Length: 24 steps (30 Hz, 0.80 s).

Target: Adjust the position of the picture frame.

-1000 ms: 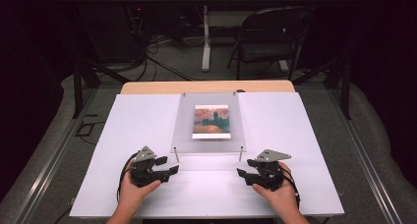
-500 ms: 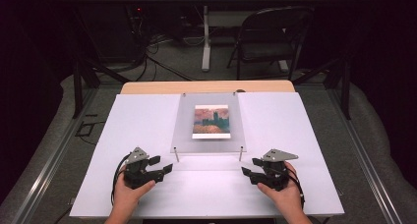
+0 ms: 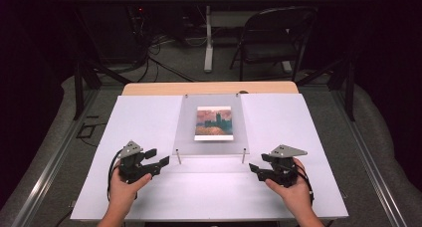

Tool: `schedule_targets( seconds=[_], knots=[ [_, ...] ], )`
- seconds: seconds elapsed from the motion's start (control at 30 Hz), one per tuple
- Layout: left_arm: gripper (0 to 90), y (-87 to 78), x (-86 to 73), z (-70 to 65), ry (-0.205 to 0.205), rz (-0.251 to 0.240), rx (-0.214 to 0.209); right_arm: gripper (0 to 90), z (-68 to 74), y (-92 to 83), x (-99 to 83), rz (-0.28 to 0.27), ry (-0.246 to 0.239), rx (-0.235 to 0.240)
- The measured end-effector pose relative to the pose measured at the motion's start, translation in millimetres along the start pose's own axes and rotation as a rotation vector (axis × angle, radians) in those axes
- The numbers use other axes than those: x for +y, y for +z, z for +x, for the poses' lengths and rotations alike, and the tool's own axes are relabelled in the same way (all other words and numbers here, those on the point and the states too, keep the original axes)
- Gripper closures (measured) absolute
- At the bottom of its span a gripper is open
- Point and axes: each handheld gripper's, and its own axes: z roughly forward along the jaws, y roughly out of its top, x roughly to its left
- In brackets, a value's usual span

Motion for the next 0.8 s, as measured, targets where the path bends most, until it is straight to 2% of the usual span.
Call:
schedule_targets(
  seconds=[0.1, 0.17, 0.2, 0.27, 0.33, 0.43, 0.57, 0.6, 0.67, 0.7, 0.8],
  knots=[
    [39.5, 2.7, 3.6, 2.6, 0.024, 0.003, 0.0, 39.9, -1.9, 0.7, 4.2, 0.002, 0.005, 0.004],
    [41.7, 7.1, 6.8, 7.5, 0.019, 0.013, -0.001, 44.2, -5.6, 2.6, 11.2, 0.016, 0.006, 0.016],
    [41.7, 10.9, 9.9, 11.6, 0.003, 0.009, -0.002, 43.4, -6.2, 3.4, 12.9, 0.019, -0.001, 0.012],
    [41.7, 12.7, 12.2, 14.0, 0.0, 0.012, -0.001, 42.7, -6.9, 4.4, 15.3, 0.024, -0.012, 0.004],
    [40.8, 16.0, 17.5, 16.6, 0.001, 0.012, 0.002, 42.1, -11.3, 8.7, 22.4, 0.028, -0.02, 0.002],
    [40.7, 21.6, 27.0, 20.5, 0.024, 0.015, 0.007, 41.9, -16.4, 13.7, 27.8, 0.035, -0.024, 0.002],
    [42.1, 30.9, 37.8, 28.6, 0.041, 0.022, 0.034, 39.6, -29.1, 23.4, 37.5, 0.05, 0.019, 0.039],
    [42.2, 33.4, 40.6, 30.9, 0.033, 0.024, 0.04, 45.6, -31.9, 25.2, 40.7, 0.05, 0.043, 0.054],
    [41.9, 37.7, 45.8, 35.8, 0.011, 0.017, 0.048, 45.3, -35.5, 27.5, 47.9, 0.056, 0.041, 0.033],
    [41.1, 40.7, 51.2, 40.1, -0.002, 0.009, 0.043, 45.1, -37.8, 27.1, 57.0, 0.039, 0.046, 0.042],
    [40.4, 43.5, 57.6, 43.4, -0.005, 0.007, 0.055, 44.2, -39.6, 27.7, 64.4, 0.03, 0.041, 0.039]
  ],
)
